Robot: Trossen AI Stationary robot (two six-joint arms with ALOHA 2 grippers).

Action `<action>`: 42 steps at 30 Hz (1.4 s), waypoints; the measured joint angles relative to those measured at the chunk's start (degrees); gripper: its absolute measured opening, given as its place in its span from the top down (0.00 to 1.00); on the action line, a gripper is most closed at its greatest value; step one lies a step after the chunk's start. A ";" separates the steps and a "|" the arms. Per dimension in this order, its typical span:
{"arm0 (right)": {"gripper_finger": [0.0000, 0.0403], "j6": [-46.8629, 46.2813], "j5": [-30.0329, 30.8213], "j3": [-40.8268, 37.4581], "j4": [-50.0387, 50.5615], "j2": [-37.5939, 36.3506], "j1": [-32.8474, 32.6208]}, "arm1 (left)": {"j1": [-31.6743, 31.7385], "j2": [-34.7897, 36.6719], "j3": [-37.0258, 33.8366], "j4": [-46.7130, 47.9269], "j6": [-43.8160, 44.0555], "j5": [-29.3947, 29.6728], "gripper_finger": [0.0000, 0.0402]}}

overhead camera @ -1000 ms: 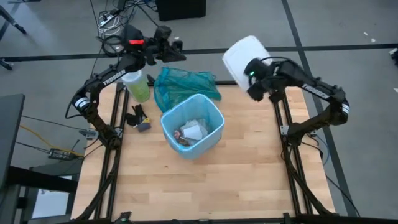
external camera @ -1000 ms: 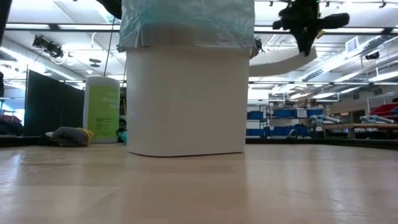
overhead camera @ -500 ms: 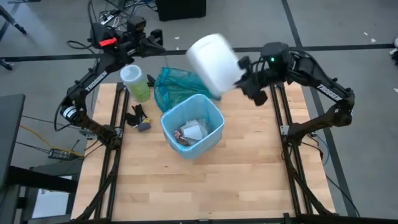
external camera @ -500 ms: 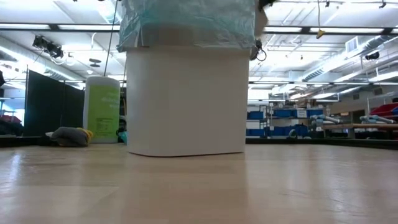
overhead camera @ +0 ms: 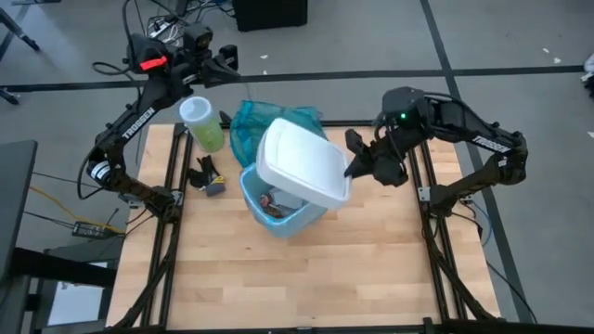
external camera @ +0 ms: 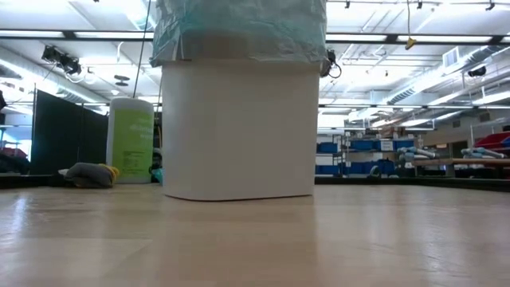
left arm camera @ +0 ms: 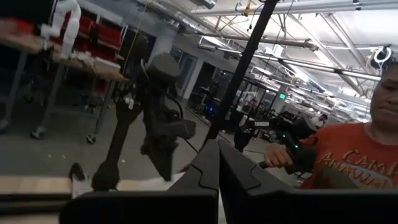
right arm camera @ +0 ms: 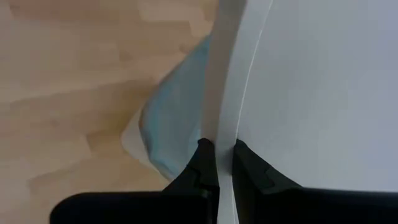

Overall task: Place trash/remove bag and relplace
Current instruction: Put the white trash lid on the white trash bin

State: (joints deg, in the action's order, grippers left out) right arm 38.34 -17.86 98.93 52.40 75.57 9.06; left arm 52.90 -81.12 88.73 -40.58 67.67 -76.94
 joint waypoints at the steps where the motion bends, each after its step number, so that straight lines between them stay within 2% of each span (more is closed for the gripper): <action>1: 0.96 0.92 0.26 0.26 0.13 0.02 0.05 | 0.00 0.00 0.00 1.48 -0.12 -0.31 0.99; 5: 0.96 8.47 0.87 1.38 0.23 0.23 0.15 | 0.72 -0.12 0.00 7.89 -2.72 -0.75 0.99; 10: 0.96 14.27 1.64 3.15 0.94 2.76 0.04 | 2.01 -0.07 0.00 10.42 -2.92 -0.18 0.99; 15: 0.96 20.03 3.02 6.92 6.71 6.90 -0.20 | -0.39 0.35 0.00 14.69 -1.93 -0.04 0.99; 22: 0.96 31.64 8.04 19.86 14.89 13.40 -0.32 | -2.00 4.43 0.00 16.57 -1.06 0.60 0.99; 29: 0.96 42.54 9.26 31.24 19.12 18.58 -0.35 | -5.02 7.82 0.00 20.59 -1.48 1.65 0.99; 36: 0.96 48.43 11.33 31.58 24.10 22.99 -0.33 | -8.37 8.92 0.00 26.79 -4.45 2.87 0.99; 42: 0.96 53.74 18.66 31.70 23.55 23.98 0.19 | -8.77 8.96 0.00 26.84 -4.38 3.62 0.99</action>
State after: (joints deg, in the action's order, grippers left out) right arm 92.07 0.79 130.63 75.95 99.55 9.25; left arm 44.14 -72.16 88.73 -13.74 63.29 -73.32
